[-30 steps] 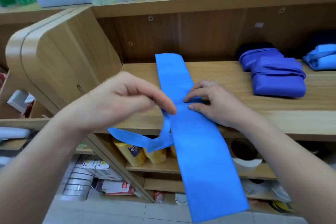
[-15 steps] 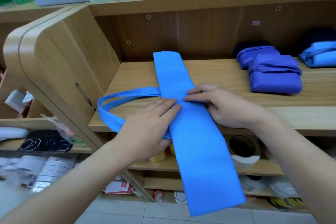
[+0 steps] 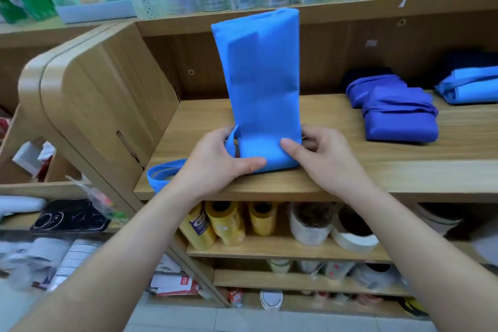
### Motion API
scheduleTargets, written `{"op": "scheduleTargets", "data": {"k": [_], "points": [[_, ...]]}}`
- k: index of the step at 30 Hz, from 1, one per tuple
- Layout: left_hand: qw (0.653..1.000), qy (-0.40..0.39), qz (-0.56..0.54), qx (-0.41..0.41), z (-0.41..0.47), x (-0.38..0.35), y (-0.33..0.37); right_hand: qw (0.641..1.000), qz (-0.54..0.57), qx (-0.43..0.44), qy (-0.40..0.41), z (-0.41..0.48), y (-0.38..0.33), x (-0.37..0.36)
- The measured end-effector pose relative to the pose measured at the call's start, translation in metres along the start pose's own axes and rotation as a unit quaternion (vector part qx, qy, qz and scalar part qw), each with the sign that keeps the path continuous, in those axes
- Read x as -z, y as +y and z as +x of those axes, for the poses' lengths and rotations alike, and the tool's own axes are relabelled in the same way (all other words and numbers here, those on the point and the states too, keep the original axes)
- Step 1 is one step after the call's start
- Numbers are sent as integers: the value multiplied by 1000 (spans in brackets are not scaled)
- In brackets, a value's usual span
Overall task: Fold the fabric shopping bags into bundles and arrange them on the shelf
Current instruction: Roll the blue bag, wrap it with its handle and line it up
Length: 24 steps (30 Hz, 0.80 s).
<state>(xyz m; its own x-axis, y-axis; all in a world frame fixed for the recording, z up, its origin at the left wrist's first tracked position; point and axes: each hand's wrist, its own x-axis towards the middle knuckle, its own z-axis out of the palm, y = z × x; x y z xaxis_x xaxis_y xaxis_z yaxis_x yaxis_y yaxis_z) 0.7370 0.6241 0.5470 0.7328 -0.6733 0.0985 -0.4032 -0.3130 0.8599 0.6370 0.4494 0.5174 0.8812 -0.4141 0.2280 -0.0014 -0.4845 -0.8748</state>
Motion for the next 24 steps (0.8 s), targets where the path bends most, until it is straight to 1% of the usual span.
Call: {"op": "scheduleTargets", "data": {"k": [1, 2, 4, 6, 7, 9, 11, 13, 14, 16, 18, 21, 24], "points": [[1000, -4, -11, -3, -1, 1, -1, 1000, 20, 0, 0, 0, 0, 0], [1000, 11, -12, -8, 0, 1, -4, 999, 50, 5, -8, -1, -2, 1], [998, 42, -13, -48, -3, 5, 4, 994, 90, 23, -49, -4, -9, 5], [993, 75, -26, -84, -2, 9, 15, 991, 93, 42, -89, -6, -21, 12], [991, 85, -49, -92, -1, 11, 21, 990, 93, 56, -88, -5, -30, 16], [984, 100, -107, -103, 2, 17, 39, 989, 107, 87, -61, 1, -50, 26], [978, 86, -156, -110, 7, 27, 59, 986, 130, 98, -30, 9, -73, 36], [974, 39, -193, -116, 11, 40, 79, 983, 164, 83, -13, 17, -91, 47], [973, 17, -198, -119, 12, 45, 87, 980, 185, 69, -18, 21, -97, 51], [975, -6, -186, -123, 13, 51, 93, 977, 204, 42, -44, 24, -99, 54], [982, -17, -148, -116, 13, 45, 84, 978, 197, 10, -66, 25, -86, 49], [992, 6, -78, -96, 19, 27, 44, 985, 156, -19, -74, 23, -55, 36], [990, 33, -1, -136, 20, 12, 7, 993, 100, -28, -60, 22, -30, 21]]}}
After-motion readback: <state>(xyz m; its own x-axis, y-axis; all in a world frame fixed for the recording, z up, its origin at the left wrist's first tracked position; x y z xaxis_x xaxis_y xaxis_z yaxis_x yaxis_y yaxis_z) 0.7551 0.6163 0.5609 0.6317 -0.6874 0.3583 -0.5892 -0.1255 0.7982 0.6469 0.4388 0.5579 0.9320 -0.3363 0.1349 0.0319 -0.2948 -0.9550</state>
